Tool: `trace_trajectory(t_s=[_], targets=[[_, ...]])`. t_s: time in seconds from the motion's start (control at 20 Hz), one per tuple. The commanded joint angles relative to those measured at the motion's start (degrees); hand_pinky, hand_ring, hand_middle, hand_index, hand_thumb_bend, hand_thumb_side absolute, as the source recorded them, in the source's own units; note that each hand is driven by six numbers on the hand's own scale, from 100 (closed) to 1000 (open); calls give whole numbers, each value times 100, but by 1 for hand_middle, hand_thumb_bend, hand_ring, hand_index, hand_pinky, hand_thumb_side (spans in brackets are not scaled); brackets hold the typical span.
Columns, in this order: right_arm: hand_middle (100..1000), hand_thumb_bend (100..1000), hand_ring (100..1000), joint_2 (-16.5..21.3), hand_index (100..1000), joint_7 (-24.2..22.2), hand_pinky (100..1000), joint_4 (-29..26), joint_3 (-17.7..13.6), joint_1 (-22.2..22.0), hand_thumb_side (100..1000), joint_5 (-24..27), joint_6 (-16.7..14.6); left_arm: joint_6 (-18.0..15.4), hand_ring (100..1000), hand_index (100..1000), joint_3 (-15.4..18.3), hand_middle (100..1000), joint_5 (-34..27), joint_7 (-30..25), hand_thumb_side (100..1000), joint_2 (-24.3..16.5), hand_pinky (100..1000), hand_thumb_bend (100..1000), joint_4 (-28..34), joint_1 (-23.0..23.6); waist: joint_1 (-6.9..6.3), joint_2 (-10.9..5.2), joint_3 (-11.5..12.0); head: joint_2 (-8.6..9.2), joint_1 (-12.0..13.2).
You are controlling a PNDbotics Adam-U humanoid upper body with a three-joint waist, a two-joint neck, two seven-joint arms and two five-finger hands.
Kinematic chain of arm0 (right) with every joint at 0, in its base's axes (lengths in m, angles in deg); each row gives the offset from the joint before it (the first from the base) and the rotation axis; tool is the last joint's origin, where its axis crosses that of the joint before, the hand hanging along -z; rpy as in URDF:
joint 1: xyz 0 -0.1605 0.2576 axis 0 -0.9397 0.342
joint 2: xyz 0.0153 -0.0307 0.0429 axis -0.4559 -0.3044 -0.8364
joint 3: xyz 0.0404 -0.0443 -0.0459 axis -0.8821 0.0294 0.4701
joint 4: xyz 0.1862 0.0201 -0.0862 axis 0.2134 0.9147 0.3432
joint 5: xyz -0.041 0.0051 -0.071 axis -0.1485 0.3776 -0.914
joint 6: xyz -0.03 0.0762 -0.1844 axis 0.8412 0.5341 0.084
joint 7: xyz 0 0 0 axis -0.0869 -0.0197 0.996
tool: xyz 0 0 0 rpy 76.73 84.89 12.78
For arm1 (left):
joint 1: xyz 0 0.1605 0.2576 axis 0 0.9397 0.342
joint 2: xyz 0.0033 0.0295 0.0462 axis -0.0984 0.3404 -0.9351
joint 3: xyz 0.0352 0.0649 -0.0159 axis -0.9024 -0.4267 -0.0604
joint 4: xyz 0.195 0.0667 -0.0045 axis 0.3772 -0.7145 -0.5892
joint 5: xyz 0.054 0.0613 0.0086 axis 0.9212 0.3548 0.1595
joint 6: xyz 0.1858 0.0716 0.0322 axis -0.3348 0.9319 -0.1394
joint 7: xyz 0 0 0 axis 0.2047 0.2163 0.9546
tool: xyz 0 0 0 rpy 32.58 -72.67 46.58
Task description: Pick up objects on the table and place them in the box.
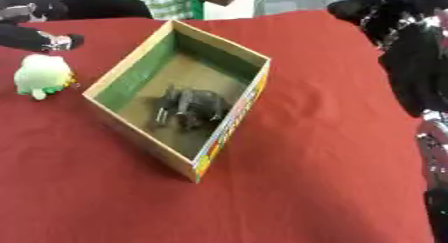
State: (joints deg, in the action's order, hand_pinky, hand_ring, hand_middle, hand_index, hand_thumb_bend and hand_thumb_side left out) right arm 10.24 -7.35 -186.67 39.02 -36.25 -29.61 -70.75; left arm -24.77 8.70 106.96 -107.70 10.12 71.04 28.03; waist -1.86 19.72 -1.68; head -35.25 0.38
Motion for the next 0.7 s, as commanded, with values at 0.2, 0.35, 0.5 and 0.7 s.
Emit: trace_trajectory(t_s=[0.2, 0.35, 0.5, 0.7], targets=[[623, 100, 779, 110, 849, 37, 888, -121, -68, 43, 1000, -56, -16, 161, 857, 1000, 149, 853, 13, 51, 1000, -248, 627, 432, -277, -25, 41, -139, 5, 20, 144], [623, 100, 777, 109, 849, 45, 888, -121, -77, 37, 1000, -73, -20, 225, 863, 1000, 155, 864, 38, 103, 1000, -236, 633, 470, -494, -10, 62, -122, 0, 39, 189], [622, 100, 776, 103, 849, 44, 888, -121, -79, 31, 1000, -96, -19, 260, 894, 1000, 152, 887, 63, 190, 1000, -219, 665, 544, -683, -9, 78, -95, -7, 72, 192], [622, 100, 775, 98, 849, 38, 889, -121, -85, 30, 1000, -129, -22, 361, 925, 1000, 180, 911, 132, 332, 1000, -190, 696, 571, -986, -25, 96, -50, -29, 139, 216]])
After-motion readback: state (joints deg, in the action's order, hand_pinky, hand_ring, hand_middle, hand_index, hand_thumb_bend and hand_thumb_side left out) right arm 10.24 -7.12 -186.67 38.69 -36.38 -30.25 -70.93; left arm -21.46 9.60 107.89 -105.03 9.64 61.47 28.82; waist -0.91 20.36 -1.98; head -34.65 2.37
